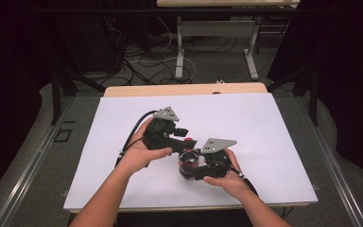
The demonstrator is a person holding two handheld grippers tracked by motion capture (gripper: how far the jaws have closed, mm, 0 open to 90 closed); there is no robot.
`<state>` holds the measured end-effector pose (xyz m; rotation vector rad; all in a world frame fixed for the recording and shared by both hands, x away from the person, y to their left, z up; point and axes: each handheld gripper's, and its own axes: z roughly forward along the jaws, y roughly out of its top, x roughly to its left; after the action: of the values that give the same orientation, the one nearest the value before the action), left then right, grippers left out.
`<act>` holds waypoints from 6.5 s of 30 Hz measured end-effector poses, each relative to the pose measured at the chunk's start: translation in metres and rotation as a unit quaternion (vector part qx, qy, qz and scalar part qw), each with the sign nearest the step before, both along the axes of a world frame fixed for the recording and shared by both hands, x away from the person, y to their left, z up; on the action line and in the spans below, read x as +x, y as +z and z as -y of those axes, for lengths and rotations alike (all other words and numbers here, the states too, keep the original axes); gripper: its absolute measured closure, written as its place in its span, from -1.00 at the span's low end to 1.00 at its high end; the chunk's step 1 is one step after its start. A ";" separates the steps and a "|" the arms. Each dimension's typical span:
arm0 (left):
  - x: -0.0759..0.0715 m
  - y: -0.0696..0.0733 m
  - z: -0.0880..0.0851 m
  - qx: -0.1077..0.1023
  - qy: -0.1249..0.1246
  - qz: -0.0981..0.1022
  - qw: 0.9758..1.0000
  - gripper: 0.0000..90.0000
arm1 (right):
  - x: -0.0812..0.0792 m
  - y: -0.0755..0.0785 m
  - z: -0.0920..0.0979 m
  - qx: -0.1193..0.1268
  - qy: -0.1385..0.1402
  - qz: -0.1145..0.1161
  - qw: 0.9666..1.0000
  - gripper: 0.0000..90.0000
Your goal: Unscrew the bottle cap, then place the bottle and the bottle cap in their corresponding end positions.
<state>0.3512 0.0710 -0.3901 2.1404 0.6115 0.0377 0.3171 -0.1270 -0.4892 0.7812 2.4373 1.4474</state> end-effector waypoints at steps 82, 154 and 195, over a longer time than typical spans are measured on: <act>-0.009 0.007 0.024 0.003 0.146 -0.065 0.987 0.37 | 0.000 0.001 0.002 -0.007 -0.017 -0.002 1.000 -0.34; 0.016 -0.078 -0.097 -0.031 0.308 -0.091 0.947 0.38 | 0.085 -0.010 0.021 -0.003 -0.175 0.036 0.984 -0.34; 0.015 -0.087 -0.105 -0.035 0.319 -0.099 0.942 0.38 | 0.129 -0.043 -0.024 0.009 -0.186 0.032 0.982 -0.40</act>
<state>0.3666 0.1762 -0.4773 1.8070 1.3858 0.1536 0.4462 -0.1032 -0.5319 1.1055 2.0891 1.3264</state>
